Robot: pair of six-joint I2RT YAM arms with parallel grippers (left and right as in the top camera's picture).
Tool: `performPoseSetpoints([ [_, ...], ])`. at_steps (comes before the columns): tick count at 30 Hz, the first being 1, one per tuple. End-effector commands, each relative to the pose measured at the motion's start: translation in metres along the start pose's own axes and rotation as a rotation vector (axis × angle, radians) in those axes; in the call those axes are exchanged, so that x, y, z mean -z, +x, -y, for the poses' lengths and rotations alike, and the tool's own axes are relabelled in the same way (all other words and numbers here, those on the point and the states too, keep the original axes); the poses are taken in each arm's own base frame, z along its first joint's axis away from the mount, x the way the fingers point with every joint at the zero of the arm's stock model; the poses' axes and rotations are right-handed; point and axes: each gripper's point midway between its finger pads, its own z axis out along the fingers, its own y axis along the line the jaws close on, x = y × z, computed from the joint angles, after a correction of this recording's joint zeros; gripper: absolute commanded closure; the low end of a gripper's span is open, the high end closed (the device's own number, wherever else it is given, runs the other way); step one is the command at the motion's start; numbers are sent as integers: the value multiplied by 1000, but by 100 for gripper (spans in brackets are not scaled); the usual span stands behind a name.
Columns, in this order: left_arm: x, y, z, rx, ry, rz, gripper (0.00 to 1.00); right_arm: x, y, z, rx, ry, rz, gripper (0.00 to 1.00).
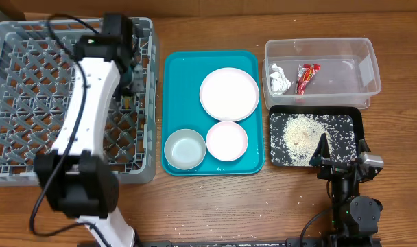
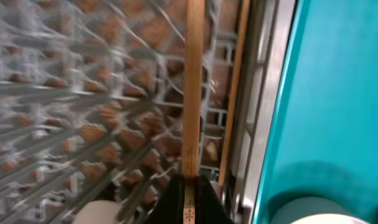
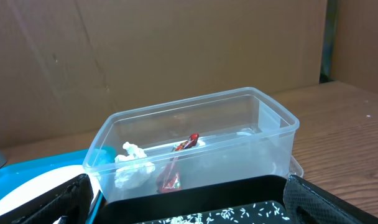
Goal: Sort waste into correct bins and load items into the dishwasher
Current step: 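Carry the chopsticks into the dish rack with the left gripper and release, then grasp the small pink-rimmed plate on the teal tray with the left gripper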
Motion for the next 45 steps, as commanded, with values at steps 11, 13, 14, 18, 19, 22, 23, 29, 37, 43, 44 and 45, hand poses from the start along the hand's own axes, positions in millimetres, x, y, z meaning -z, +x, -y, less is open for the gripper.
performPoseSetpoints([
  [11,31,10,14,-51,88,-88,20,0,1,1,0,3,7,0],
  [13,65,5,24,-48,169,-24,17,0,1,1,-1,3,7,0],
  [14,90,2,42,-55,282,25,17,0,1,1,0,2,7,0],
  [18,128,11,96,-154,537,59,9,0,1,1,0,2,7,0],
  [19,128,14,107,-182,554,54,3,0,1,1,-1,3,7,0],
  [22,114,18,130,-218,546,39,32,0,1,1,-1,3,7,0],
  [23,100,18,141,-200,526,26,35,0,1,1,0,3,7,0],
  [29,17,43,189,-174,430,-95,51,0,1,1,-1,3,7,0],
  [37,-27,100,222,-360,301,-259,58,0,1,1,0,2,7,0],
  [43,-66,110,217,-368,141,-301,61,0,1,1,0,3,7,0],
  [44,-76,116,217,-363,130,-337,63,0,1,1,0,3,7,0],
  [45,-84,121,218,-364,125,-362,66,0,1,1,-1,3,7,0],
])
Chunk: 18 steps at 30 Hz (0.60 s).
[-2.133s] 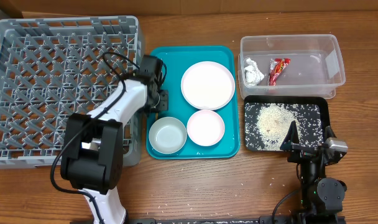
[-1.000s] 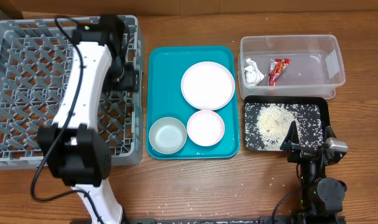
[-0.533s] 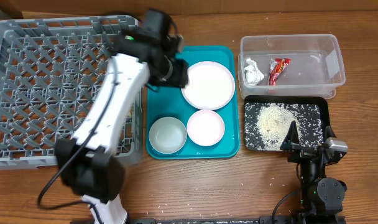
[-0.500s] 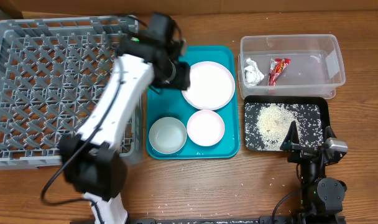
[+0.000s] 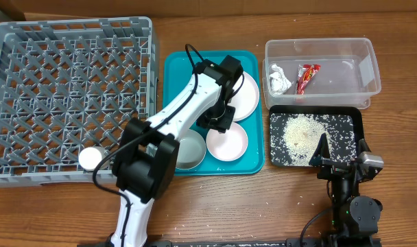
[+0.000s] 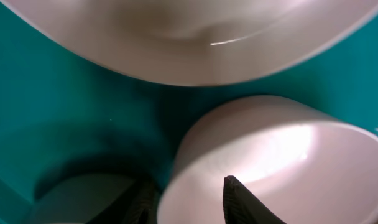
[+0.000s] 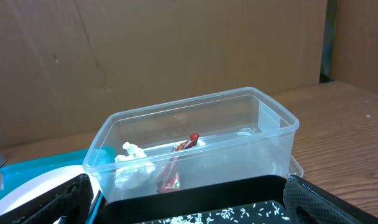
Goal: Sort waste into correct bins and load items into the dishwasher
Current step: 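Grasp the small pink-rimmed plate on the teal tray with the left gripper, then lift the plate and lower it into the dish rack with the left gripper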
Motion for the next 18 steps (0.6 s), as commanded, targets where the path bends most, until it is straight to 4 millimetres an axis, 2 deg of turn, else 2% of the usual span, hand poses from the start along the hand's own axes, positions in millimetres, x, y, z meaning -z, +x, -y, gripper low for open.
performPoseSetpoints([
  [1,-31,5,-12,43,-49,-82,68,0,1,1,-1,2,7,0],
  [3,-36,5,-9,44,-34,-95,76,0,1,1,-1,2,7,0],
  [5,-33,4,-4,47,-3,-92,95,0,1,1,-1,2,7,0],
  [6,-29,3,-2,48,8,-86,96,0,1,1,-1,2,7,0],
  [7,-20,-1,2,55,41,-70,96,0,1,1,-1,2,7,0],
  [9,18,-13,10,87,107,-9,96,0,1,1,-1,2,7,0],
  [10,30,-15,10,95,113,12,96,0,1,1,-1,2,7,0],
  [11,59,-21,4,101,109,71,96,0,1,1,-1,2,7,0],
  [12,68,-22,0,104,97,92,96,0,1,1,-1,2,7,0],
  [15,117,-23,-44,143,-79,210,96,0,1,1,-1,2,7,0],
  [16,137,-19,-72,178,-193,255,96,0,1,1,-1,2,7,0],
  [18,157,-11,-105,244,-314,293,96,0,1,1,-1,2,7,0],
])
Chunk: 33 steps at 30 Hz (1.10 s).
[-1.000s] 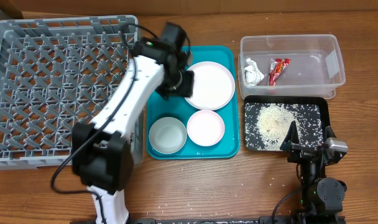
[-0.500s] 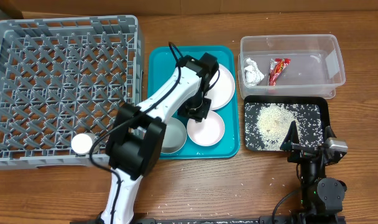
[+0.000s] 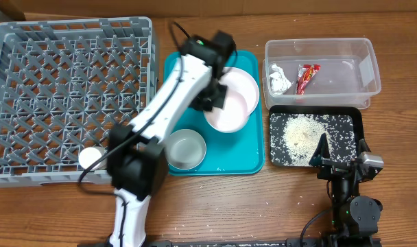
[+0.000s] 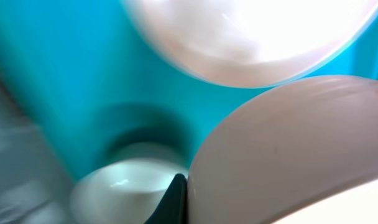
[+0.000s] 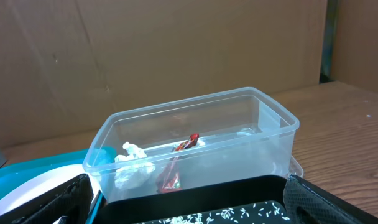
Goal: Sort waste into correct bins and load items into the dishwasher
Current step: 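Lift the plate and lower it into the dish rack with the left gripper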
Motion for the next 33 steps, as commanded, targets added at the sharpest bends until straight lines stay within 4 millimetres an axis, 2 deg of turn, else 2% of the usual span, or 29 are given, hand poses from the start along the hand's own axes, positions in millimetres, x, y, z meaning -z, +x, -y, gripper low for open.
performPoseSetpoints([
  [1,67,-8,-93,160,-317,201,96,0,1,1,-1,2,7,0],
  [4,96,14,-158,336,-523,215,96,0,1,1,0,1,7,0],
  [6,108,24,-189,407,-613,225,96,0,1,1,-1,2,7,0],
  [11,121,32,-237,600,-741,279,96,0,1,1,0,1,7,0],
  [12,123,32,-246,619,-776,286,96,0,1,1,-1,1,7,0],
  [13,127,33,-263,635,-861,294,96,0,1,1,0,1,7,0],
  [15,128,34,-280,658,-929,289,96,0,1,1,-1,1,7,0],
  [18,113,34,-291,714,-937,259,96,0,1,1,0,2,7,0],
  [19,102,30,-294,716,-943,236,96,0,1,1,0,1,7,0],
  [26,48,10,-298,601,-1053,116,96,0,1,1,0,2,7,0],
  [30,38,7,-295,582,-1056,98,96,0,1,1,0,2,7,0],
  [33,30,3,-285,566,-1048,98,96,0,1,1,-1,2,7,0],
])
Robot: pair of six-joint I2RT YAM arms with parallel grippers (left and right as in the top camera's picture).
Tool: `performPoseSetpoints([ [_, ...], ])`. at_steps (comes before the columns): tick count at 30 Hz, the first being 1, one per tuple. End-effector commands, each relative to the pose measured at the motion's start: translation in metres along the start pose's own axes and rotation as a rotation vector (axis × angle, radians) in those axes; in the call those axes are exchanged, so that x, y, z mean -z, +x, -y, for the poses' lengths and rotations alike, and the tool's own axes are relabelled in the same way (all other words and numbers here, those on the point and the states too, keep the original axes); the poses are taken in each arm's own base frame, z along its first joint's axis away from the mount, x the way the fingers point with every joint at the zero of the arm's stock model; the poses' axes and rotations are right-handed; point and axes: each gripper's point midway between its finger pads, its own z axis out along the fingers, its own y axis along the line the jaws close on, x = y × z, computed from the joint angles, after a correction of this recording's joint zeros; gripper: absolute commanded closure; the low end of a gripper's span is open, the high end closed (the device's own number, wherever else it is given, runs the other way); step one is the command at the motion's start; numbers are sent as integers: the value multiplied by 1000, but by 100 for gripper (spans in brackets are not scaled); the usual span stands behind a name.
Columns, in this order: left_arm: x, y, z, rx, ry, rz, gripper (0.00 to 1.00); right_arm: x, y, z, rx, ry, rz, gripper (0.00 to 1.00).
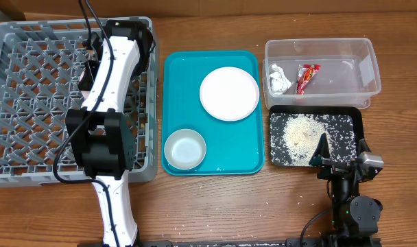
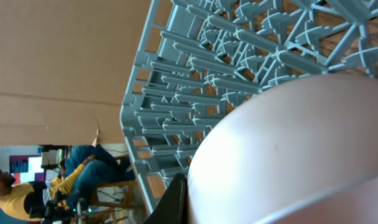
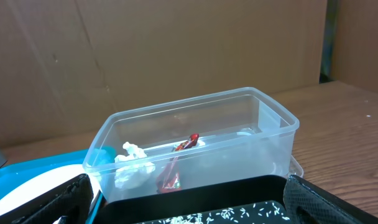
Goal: Sort waste into correct bins and load items into the dishwasher
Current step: 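Lift the plate and lower it into the dish rack with the left gripper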
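Note:
My left gripper (image 1: 93, 67) hangs over the far part of the grey dish rack (image 1: 30, 103), shut on the rim of a pale pink bowl (image 2: 288, 149). The bowl fills the lower right of the left wrist view, and one dark finger (image 2: 176, 200) presses on its outside; the other finger is hidden. On the teal tray (image 1: 222, 161) lie a white plate (image 1: 228, 94) and a grey bowl (image 1: 185, 149). My right gripper (image 1: 339, 161) rests open at the near edge of the black tray (image 1: 346, 154) of rice.
A clear plastic bin (image 1: 332, 65) at the back right holds a crumpled white paper (image 1: 278, 78) and a red wrapper (image 1: 306, 76). Loose rice grains lie on the wooden table near the front. The rack's upright prongs (image 2: 239, 56) stand close behind the bowl.
My left gripper has moved with the pink bowl from above the plate on the teal tray to above the far part of the dish rack. The right arm is unchanged.
First my left gripper was over the rack's right edge with a wooden stick in it. Then it stood open around the pink bowl's rim on the tray. Afterwards it held the bowl above the plate, and now holds it over the rack.

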Motion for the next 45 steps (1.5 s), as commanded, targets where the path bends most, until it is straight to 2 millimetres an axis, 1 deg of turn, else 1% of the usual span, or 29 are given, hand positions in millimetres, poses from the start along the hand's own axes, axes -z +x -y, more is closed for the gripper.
performPoseSetpoints([
  [1,11,-1,12,17,-9,40,96,0,1,1,0,2,7,0],
  [8,18,10,41,-63,-3,37,95,0,1,1,0,2,7,0],
  [11,22,14,47,-96,-7,47,93,0,1,1,0,2,7,0],
  [12,26,13,48,-159,-12,62,93,0,1,1,-1,2,7,0],
  [13,29,10,47,-224,-29,87,93,0,1,1,0,2,7,0],
  [14,31,9,46,-237,-39,100,93,0,1,1,0,2,7,0],
  [15,33,7,46,-245,-46,113,96,0,1,1,-1,2,7,0],
  [21,38,-2,35,-325,-93,159,96,0,1,1,0,2,7,0],
  [24,33,-3,32,-321,-99,149,96,0,1,1,0,2,7,0],
  [28,19,-2,27,-294,-91,105,96,0,1,1,-1,2,7,0],
  [31,9,5,32,-273,-48,50,96,0,1,1,0,2,7,0],
  [36,6,12,36,-288,-46,32,96,0,1,1,0,2,7,0],
  [38,8,9,34,-295,-66,54,96,0,1,1,0,2,7,0],
  [41,11,-3,21,-310,-151,118,96,0,1,1,0,2,7,0],
  [45,6,-5,17,-309,-165,115,96,0,1,1,0,2,7,0],
])
